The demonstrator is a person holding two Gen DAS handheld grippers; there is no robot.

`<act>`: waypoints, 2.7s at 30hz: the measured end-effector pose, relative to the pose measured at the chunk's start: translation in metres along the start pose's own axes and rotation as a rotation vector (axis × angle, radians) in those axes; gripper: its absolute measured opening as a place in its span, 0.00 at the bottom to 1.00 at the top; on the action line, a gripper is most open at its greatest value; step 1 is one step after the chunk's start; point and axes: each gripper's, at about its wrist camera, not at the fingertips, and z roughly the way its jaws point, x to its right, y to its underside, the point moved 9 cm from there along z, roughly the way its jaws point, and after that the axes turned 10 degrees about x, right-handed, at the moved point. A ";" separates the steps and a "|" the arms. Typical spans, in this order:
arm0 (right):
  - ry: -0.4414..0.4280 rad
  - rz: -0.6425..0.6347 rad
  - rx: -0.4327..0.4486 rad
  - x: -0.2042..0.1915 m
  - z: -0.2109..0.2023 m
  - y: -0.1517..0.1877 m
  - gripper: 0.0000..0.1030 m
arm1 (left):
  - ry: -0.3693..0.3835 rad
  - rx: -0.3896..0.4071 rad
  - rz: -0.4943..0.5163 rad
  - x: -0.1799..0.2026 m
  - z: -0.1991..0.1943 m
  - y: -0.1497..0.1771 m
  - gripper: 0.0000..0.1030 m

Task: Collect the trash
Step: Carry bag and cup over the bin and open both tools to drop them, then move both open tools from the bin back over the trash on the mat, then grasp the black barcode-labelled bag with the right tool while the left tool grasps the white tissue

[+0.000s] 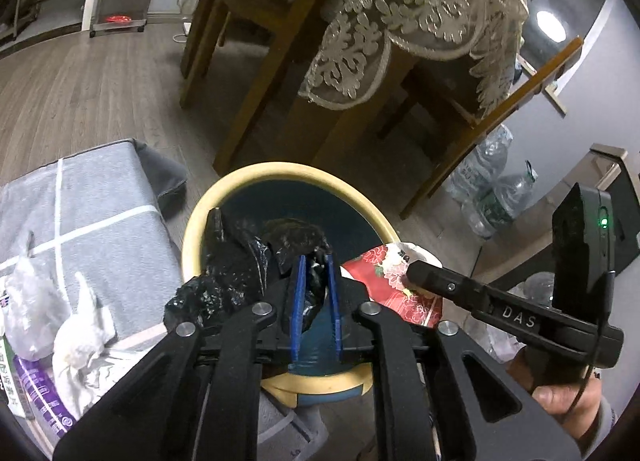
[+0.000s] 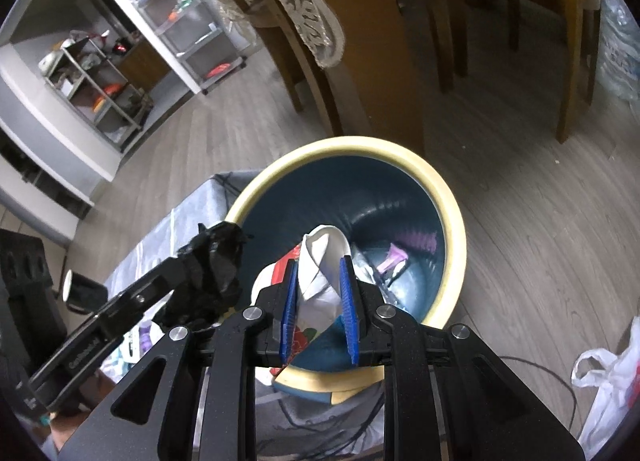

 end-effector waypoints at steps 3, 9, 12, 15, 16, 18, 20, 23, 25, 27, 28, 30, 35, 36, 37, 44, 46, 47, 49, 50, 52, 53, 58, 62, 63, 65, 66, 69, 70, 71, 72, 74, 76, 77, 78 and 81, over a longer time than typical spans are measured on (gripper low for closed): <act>0.011 0.000 -0.014 -0.001 0.003 0.000 0.22 | 0.009 0.005 -0.011 -0.002 0.001 0.000 0.25; 0.034 0.023 -0.050 0.004 0.010 0.002 0.24 | 0.037 0.039 -0.020 -0.004 -0.010 -0.006 0.56; 0.039 0.025 -0.057 0.005 0.011 0.002 0.25 | 0.028 0.047 -0.013 -0.006 -0.015 -0.009 0.59; 0.043 0.024 -0.063 0.006 0.011 0.003 0.28 | 0.017 0.054 -0.004 -0.009 -0.020 -0.010 0.62; 0.043 0.026 -0.063 0.006 0.011 0.003 0.28 | 0.012 0.056 -0.003 -0.011 -0.022 -0.011 0.62; 0.044 0.030 -0.061 0.007 0.011 0.002 0.29 | 0.003 0.062 -0.005 -0.016 -0.027 -0.012 0.63; 0.042 0.030 -0.061 0.008 0.011 0.003 0.32 | -0.004 0.064 -0.008 -0.021 -0.031 -0.013 0.63; 0.040 0.023 -0.057 0.007 0.010 0.003 0.37 | -0.017 0.067 -0.008 -0.029 -0.038 -0.014 0.63; 0.039 0.020 -0.056 0.008 0.010 0.002 0.38 | -0.029 0.068 -0.003 -0.036 -0.045 -0.014 0.64; 0.038 0.015 -0.057 0.007 0.010 0.002 0.39 | -0.049 0.069 0.009 -0.046 -0.056 -0.012 0.67; 0.038 0.011 -0.057 0.006 0.009 0.002 0.40 | -0.055 0.070 0.012 -0.049 -0.061 -0.012 0.69; 0.041 0.000 -0.059 0.004 0.010 0.003 0.42 | -0.074 0.071 0.022 -0.059 -0.072 -0.011 0.70; 0.044 -0.033 -0.059 -0.003 0.009 0.004 0.45 | -0.129 0.072 0.050 -0.091 -0.104 -0.011 0.74; 0.047 -0.041 -0.061 -0.005 0.009 0.003 0.45 | -0.137 0.071 0.052 -0.097 -0.110 -0.010 0.74; 0.051 -0.050 -0.062 -0.006 0.009 0.003 0.46 | -0.147 0.070 0.055 -0.104 -0.117 -0.010 0.74; 0.071 -0.105 -0.069 -0.016 0.009 0.007 0.50 | -0.225 0.064 0.072 -0.153 -0.164 -0.001 0.74; 0.074 -0.122 -0.071 -0.019 0.010 0.007 0.51 | -0.243 0.065 0.063 -0.165 -0.174 0.004 0.74; 0.073 -0.133 -0.073 -0.021 0.010 0.008 0.51 | -0.255 0.066 0.052 -0.173 -0.180 0.007 0.74; 0.072 -0.153 -0.078 -0.024 0.010 0.009 0.51 | -0.273 0.071 0.035 -0.185 -0.188 0.011 0.74; 0.073 -0.162 -0.079 -0.025 0.009 0.009 0.51 | -0.285 0.076 0.022 -0.193 -0.194 0.014 0.74; 0.077 -0.193 -0.079 -0.031 0.009 0.010 0.51 | -0.305 0.082 0.007 -0.204 -0.200 0.019 0.74; 0.076 -0.212 -0.079 -0.035 0.008 0.011 0.51 | -0.326 0.084 -0.002 -0.214 -0.204 0.023 0.74; 0.032 -0.271 -0.069 -0.063 0.006 0.018 0.51 | -0.388 0.077 -0.106 -0.250 -0.214 0.038 0.74; -0.040 -0.297 -0.093 -0.097 0.013 0.034 0.51 | -0.418 0.077 -0.154 -0.267 -0.217 0.042 0.74; -0.057 -0.310 -0.100 -0.106 0.016 0.040 0.51 | -0.420 0.076 -0.160 -0.269 -0.217 0.042 0.74; -0.086 -0.351 -0.118 -0.128 0.023 0.052 0.51 | -0.437 0.075 -0.166 -0.273 -0.216 0.044 0.74; -0.094 -0.368 -0.125 -0.137 0.026 0.057 0.51 | -0.441 0.075 -0.167 -0.274 -0.216 0.045 0.74; -0.126 -0.433 -0.144 -0.168 0.036 0.073 0.51 | -0.437 0.067 -0.161 -0.273 -0.212 0.047 0.73; -0.135 -0.450 -0.146 -0.177 0.038 0.077 0.51 | -0.433 0.063 -0.153 -0.272 -0.211 0.047 0.72; -0.146 -0.475 -0.147 -0.188 0.042 0.082 0.51 | -0.429 0.060 -0.141 -0.270 -0.208 0.047 0.72; -0.151 -0.490 -0.147 -0.195 0.044 0.085 0.51 | -0.425 0.059 -0.135 -0.268 -0.207 0.047 0.72; -0.156 -0.540 -0.150 -0.211 0.053 0.092 0.51 | -0.416 0.052 -0.117 -0.264 -0.202 0.047 0.72; -0.149 -0.587 -0.152 -0.223 0.061 0.098 0.51 | -0.412 0.048 -0.102 -0.261 -0.198 0.048 0.72; -0.144 -0.609 -0.153 -0.228 0.066 0.100 0.51 | -0.408 0.045 -0.089 -0.259 -0.196 0.048 0.72; -0.140 -0.624 -0.153 -0.231 0.070 0.101 0.51 | -0.405 0.043 -0.077 -0.257 -0.194 0.048 0.72; -0.113 -0.671 -0.159 -0.236 0.085 0.105 0.51 | -0.386 0.044 -0.049 -0.249 -0.188 0.047 0.71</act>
